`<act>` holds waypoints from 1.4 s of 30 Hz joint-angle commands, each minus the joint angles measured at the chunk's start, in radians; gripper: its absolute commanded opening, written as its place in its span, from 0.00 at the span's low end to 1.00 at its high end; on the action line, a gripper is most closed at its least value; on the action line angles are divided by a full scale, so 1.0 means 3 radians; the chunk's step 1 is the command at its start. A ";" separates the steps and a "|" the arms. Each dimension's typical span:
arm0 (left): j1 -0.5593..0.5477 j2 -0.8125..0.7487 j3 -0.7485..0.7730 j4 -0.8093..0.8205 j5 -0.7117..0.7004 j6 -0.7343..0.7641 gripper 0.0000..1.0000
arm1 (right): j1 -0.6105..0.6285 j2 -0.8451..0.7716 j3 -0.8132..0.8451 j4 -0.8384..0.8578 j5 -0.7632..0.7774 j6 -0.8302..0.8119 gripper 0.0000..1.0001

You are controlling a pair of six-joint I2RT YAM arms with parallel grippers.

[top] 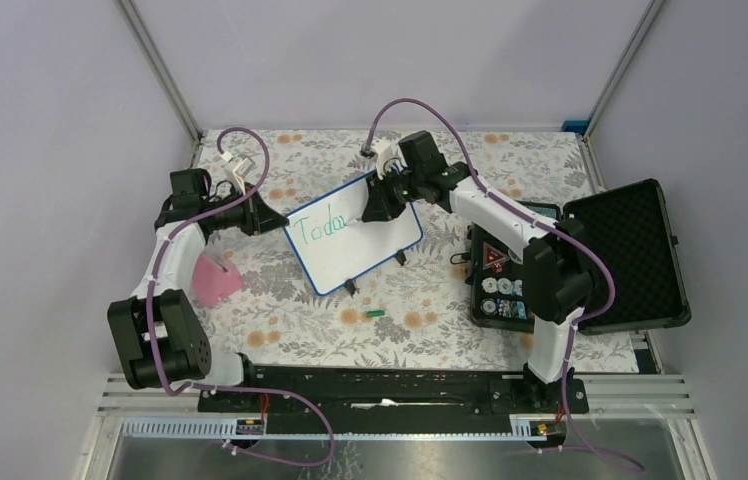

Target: Write a sentence on the whiteboard

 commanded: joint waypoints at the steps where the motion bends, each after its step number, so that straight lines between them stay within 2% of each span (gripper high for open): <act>1: -0.0017 -0.0090 0.0104 0.0082 -0.0054 0.0102 0.00 | -0.0035 -0.0086 -0.0025 0.0055 0.0181 -0.0082 0.00; 28: -0.0019 -0.0095 0.0104 0.0079 -0.0060 0.0105 0.00 | -0.0112 0.0014 0.0352 0.0034 0.0219 0.0025 0.00; 42: -0.0015 -0.0085 0.0114 0.0082 -0.0053 0.0096 0.00 | -0.0111 -0.0011 0.0194 0.0039 0.0146 0.0025 0.00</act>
